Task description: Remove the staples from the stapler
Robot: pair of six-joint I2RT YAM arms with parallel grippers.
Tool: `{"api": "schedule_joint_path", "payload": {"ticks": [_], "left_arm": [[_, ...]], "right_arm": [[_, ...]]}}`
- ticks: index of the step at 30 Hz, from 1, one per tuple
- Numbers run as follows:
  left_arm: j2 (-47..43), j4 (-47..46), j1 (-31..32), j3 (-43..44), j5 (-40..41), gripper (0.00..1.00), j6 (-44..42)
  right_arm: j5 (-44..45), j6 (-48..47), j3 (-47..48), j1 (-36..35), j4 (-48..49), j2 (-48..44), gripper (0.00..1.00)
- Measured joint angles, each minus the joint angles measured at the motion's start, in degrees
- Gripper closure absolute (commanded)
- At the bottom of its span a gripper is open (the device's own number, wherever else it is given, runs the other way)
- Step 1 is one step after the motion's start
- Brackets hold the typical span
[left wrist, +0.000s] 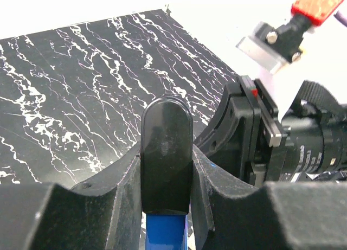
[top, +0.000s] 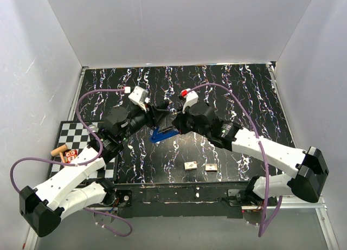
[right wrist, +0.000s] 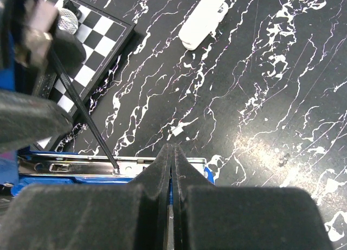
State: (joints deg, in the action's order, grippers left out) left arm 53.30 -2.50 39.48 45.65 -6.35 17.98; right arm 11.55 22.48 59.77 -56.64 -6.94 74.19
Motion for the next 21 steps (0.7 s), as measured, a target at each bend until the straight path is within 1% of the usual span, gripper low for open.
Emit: {"api": "schedule_joint_path", "payload": {"ticks": [11,21], "left_arm": [[4.0,-3.7,0.0,0.0,3.1,1.00,1.9],[5.9,-7.8,0.0,0.1,8.1,1.00,2.7]], "right_arm": [[-2.9,0.1,-5.1,0.2,7.7,0.9,0.99],[-6.9,0.1,-8.3,0.4,15.3,3.1,0.99]]}}
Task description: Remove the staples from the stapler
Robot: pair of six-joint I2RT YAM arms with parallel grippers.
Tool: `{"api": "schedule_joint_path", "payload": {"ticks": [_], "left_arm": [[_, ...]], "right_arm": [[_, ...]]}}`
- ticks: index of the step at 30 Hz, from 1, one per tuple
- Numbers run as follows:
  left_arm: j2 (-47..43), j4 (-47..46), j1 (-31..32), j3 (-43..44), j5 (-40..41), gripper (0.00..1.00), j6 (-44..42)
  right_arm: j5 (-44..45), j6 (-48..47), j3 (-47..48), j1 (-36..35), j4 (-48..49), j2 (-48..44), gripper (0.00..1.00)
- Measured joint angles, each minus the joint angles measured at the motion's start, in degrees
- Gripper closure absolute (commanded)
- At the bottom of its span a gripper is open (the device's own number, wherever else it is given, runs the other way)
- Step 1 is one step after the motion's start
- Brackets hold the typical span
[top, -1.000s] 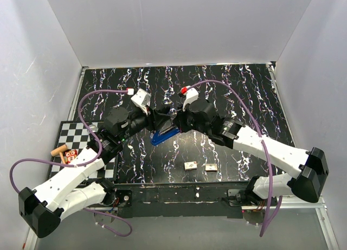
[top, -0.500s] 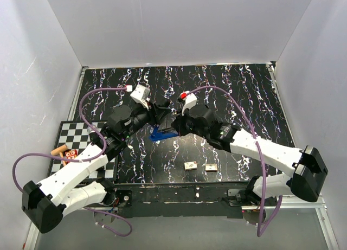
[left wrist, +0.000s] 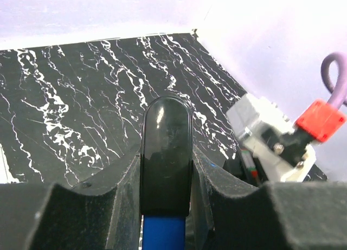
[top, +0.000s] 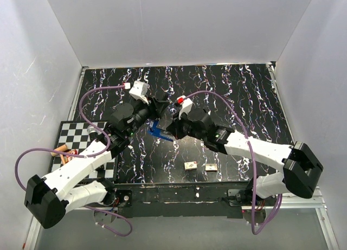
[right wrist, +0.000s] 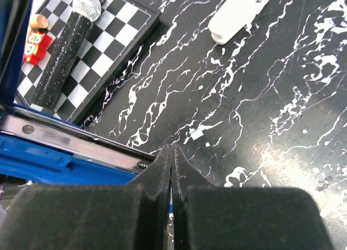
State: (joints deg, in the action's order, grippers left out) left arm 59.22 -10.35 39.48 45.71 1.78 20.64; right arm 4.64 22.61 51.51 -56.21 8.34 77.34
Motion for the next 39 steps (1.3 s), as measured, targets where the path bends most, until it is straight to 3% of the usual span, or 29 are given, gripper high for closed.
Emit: {"api": "schedule_joint_path", "payload": {"ticks": [16,39], "left_arm": [[5.4,-6.2,0.0,1.6,4.0,1.00,-0.3],[11.8,-6.4,0.0,4.4,5.0,1.00,-3.7]], "right_arm": [[-5.5,0.1,-3.1,0.1,6.9,3.0,0.99],[-14.7,1.0,-5.6,1.9,18.9,8.3,0.99]]}}
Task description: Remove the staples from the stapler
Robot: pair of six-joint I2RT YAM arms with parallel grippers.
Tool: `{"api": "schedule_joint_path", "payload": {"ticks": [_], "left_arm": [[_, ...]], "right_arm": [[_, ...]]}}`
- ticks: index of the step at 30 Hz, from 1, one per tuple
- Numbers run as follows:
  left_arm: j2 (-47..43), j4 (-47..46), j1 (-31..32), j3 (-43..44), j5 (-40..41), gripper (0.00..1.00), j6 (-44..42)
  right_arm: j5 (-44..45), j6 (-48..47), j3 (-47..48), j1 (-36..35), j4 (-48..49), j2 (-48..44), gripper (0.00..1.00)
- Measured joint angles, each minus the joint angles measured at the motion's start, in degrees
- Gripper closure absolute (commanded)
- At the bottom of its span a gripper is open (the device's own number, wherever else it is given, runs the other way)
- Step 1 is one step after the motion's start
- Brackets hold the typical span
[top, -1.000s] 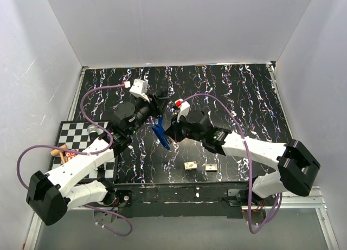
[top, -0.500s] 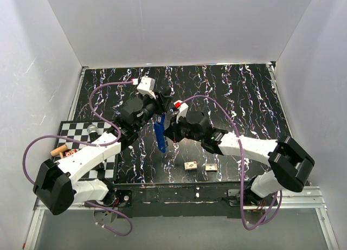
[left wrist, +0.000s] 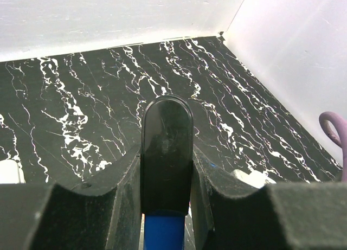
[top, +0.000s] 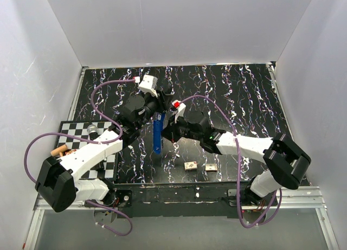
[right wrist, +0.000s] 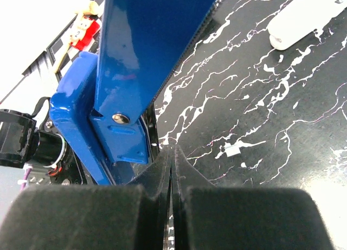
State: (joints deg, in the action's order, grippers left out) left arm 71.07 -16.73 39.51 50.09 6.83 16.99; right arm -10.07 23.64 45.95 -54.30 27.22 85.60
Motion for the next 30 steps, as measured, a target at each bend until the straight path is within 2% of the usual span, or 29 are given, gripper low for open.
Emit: {"api": "schedule_joint_path", "payload": {"ticks": [12,30], "left_arm": [[-1.8,2.2,0.0,0.4,0.0,1.00,-0.5],[-13.2,11.0,0.0,0.6,-4.7,1.00,-0.3]], "right_arm": [[0.3,0.1,0.0,0.2,-1.4,-1.0,0.99],[8.8,-4.5,0.2,0.2,-14.4,-10.7,0.99]]}}
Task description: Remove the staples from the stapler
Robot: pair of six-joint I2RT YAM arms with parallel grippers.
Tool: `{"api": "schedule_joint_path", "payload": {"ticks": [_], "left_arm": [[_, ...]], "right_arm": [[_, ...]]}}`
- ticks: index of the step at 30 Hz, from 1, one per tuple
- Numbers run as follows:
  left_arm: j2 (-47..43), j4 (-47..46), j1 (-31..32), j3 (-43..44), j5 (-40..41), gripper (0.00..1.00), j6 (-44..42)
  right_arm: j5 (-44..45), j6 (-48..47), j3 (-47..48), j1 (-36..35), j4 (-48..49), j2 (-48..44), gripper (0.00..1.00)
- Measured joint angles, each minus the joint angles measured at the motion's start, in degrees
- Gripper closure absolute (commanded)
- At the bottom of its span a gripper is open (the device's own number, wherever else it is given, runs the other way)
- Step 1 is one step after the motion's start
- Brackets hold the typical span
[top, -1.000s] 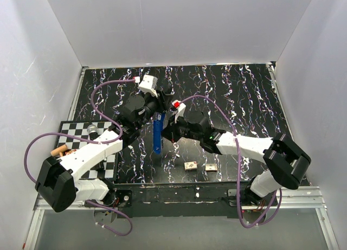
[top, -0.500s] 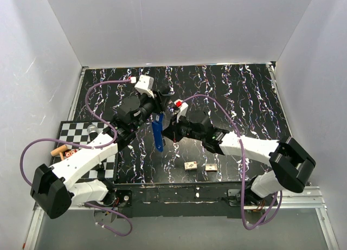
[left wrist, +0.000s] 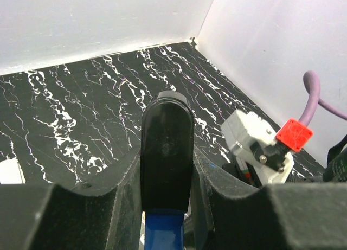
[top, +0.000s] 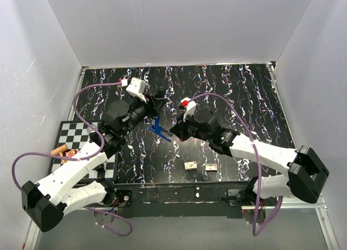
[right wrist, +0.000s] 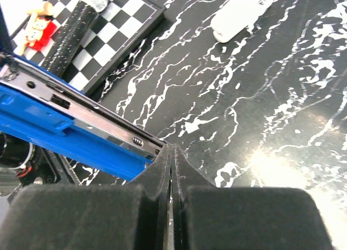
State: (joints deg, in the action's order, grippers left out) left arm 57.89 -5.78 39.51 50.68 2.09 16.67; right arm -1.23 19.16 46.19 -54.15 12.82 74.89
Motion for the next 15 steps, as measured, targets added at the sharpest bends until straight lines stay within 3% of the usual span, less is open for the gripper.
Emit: {"api": "schedule_joint_path", "payload": {"ticks": [9,15], "left_arm": [[-5.2,2.8,0.0,0.0,-0.6,1.00,-0.2],[-7.2,3.8,0.0,0.0,-0.6,1.00,-0.4]], "right_arm": [[7.0,-3.2,2.2,0.0,-11.1,-8.7,0.99],[6.6,-2.4,2.8,0.0,-18.1,-13.7,0.99]]}}
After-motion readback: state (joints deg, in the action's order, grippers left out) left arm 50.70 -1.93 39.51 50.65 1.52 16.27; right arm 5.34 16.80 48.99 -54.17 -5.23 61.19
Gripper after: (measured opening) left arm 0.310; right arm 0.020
